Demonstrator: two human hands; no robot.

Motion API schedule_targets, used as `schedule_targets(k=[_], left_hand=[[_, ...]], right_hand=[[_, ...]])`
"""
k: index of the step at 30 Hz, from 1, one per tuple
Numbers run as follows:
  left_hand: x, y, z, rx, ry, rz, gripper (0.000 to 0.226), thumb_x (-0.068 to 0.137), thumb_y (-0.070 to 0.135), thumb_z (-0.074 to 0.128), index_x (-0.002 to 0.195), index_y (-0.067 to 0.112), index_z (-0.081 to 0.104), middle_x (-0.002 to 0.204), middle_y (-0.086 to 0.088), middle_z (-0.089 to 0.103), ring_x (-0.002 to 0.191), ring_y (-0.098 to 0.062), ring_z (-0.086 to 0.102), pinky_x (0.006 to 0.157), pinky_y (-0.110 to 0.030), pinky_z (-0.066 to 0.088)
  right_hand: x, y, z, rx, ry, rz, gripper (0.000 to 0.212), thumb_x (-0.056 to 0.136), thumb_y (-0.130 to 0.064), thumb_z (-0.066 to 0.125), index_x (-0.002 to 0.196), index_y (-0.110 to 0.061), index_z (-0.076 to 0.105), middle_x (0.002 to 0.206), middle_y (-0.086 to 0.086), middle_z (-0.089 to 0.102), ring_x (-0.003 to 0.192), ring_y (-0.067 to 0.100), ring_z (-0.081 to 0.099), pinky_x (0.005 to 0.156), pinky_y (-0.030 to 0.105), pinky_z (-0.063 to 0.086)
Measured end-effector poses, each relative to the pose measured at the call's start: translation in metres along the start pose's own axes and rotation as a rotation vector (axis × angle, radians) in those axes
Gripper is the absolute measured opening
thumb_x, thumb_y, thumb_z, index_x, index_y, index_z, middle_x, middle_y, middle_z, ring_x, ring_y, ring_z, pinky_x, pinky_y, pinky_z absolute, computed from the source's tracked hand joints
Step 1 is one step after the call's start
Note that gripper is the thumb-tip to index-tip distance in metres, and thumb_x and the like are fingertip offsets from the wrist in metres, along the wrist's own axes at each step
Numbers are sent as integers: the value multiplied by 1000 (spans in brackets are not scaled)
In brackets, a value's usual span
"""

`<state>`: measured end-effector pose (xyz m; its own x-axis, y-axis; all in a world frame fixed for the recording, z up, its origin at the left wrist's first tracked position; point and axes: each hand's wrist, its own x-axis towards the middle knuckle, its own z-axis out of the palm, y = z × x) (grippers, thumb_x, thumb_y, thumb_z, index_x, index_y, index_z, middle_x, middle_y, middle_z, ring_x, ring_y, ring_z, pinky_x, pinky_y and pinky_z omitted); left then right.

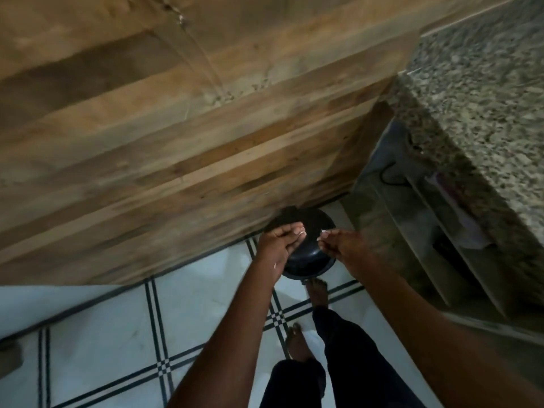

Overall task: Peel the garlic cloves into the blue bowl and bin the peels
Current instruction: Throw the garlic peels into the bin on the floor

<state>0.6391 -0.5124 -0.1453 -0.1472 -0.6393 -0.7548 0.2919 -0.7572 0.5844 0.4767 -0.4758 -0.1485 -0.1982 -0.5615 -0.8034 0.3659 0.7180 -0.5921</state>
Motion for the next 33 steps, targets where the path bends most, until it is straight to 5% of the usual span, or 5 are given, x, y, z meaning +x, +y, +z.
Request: schedule_targets(k=[8, 15, 20, 30, 33], left_hand=[[178, -94, -44, 138, 135, -81, 17, 96, -15, 57, 90, -3, 68, 97, -17, 73, 102, -31, 71, 80, -31, 63], [316, -170, -77, 1121, 244, 415, 20, 97, 10, 61, 85, 1, 75, 86, -16, 74, 84, -35, 70, 81, -46, 57], [353, -181, -75, 1756, 124, 331, 30, 110, 19, 41, 128, 6, 61, 123, -15, 68, 115, -31, 64, 94, -36, 47], [350, -171, -73, 1961, -10, 287, 35, 108, 11, 39, 139, 7, 54, 133, -18, 64, 122, -35, 62, 100, -40, 47], [312, -151, -62, 1814, 72, 336, 29, 110, 23, 45, 121, 9, 68, 115, -13, 74, 105, -29, 71, 89, -36, 52]], right_hand=[[178, 67, 8, -114, 122, 124, 10, 96, 9, 59, 88, 5, 64, 82, 19, 66, 76, 29, 69, 66, 31, 60], [326, 153, -8, -686, 228, -158, 30, 82, -18, 81, 107, -3, 73, 107, 20, 73, 99, 38, 71, 86, 47, 59], [355, 173, 2, -1027, 275, -291, 40, 96, -20, 64, 129, 4, 63, 129, 28, 64, 122, 44, 60, 104, 48, 47], [354, 167, 14, -1015, 365, -377, 19, 84, -9, 69, 87, 9, 68, 81, 32, 68, 74, 48, 70, 65, 47, 58], [329, 157, 5, -966, 299, -355, 24, 87, -14, 67, 99, 6, 71, 98, 28, 71, 92, 44, 70, 83, 48, 58]])
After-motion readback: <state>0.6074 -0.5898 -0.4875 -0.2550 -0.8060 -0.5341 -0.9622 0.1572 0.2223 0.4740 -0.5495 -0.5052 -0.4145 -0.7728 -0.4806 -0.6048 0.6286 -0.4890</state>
